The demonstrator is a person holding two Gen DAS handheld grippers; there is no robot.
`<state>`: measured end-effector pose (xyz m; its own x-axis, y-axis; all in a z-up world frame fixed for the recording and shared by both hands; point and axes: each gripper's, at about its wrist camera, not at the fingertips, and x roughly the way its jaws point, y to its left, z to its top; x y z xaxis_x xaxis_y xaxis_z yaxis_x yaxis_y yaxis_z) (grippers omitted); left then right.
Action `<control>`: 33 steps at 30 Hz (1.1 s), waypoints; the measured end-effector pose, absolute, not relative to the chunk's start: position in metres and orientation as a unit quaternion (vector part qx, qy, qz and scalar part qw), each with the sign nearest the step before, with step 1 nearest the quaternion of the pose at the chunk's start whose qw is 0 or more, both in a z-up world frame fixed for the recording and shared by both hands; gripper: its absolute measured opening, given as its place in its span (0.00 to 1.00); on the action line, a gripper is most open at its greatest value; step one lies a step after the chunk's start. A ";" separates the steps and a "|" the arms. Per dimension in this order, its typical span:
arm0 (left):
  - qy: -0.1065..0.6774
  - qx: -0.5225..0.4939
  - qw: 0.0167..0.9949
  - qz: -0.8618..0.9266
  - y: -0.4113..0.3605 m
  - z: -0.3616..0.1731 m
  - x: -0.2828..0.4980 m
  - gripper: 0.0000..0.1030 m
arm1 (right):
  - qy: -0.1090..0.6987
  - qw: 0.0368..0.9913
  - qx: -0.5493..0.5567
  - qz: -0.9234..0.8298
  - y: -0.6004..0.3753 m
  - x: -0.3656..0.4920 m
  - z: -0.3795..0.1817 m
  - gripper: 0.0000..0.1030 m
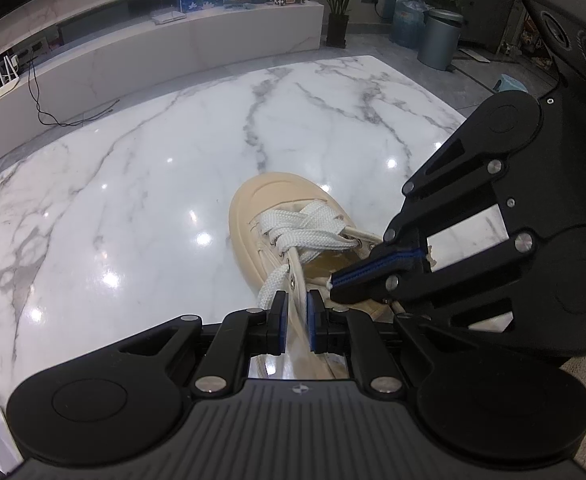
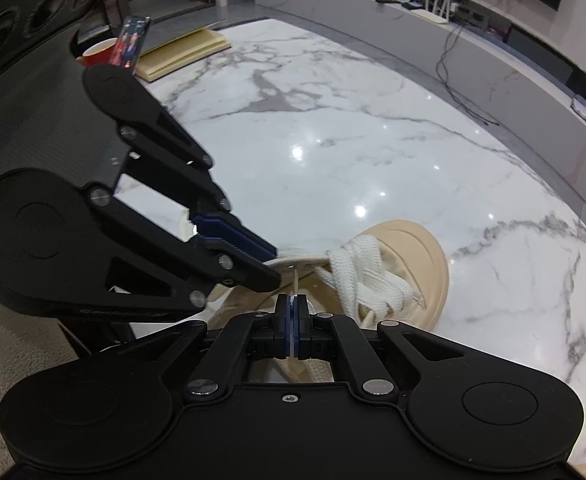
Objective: Lace up shoes with both hands
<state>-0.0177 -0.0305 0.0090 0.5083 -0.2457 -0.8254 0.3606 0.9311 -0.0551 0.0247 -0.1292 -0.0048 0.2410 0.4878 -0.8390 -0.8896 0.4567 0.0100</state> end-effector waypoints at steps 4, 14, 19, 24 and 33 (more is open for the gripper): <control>0.464 0.064 0.866 -0.174 -0.030 0.009 -0.019 0.09 | 0.413 0.746 -0.246 0.460 -0.127 0.024 -0.007 0.01; 0.466 0.068 0.864 -0.175 -0.031 0.009 -0.019 0.09 | 0.411 0.759 -0.235 0.447 -0.131 0.029 -0.005 0.01; 0.467 0.071 0.864 -0.175 -0.032 0.009 -0.019 0.09 | 0.413 0.754 -0.241 0.450 -0.129 0.027 -0.008 0.01; 0.469 0.071 0.863 -0.176 -0.032 0.010 -0.018 0.09 | 0.411 0.757 -0.240 0.448 -0.128 0.029 -0.008 0.01; 0.471 0.067 0.862 -0.178 -0.030 0.009 -0.016 0.09 | 0.408 0.758 -0.241 0.447 -0.126 0.029 -0.011 0.01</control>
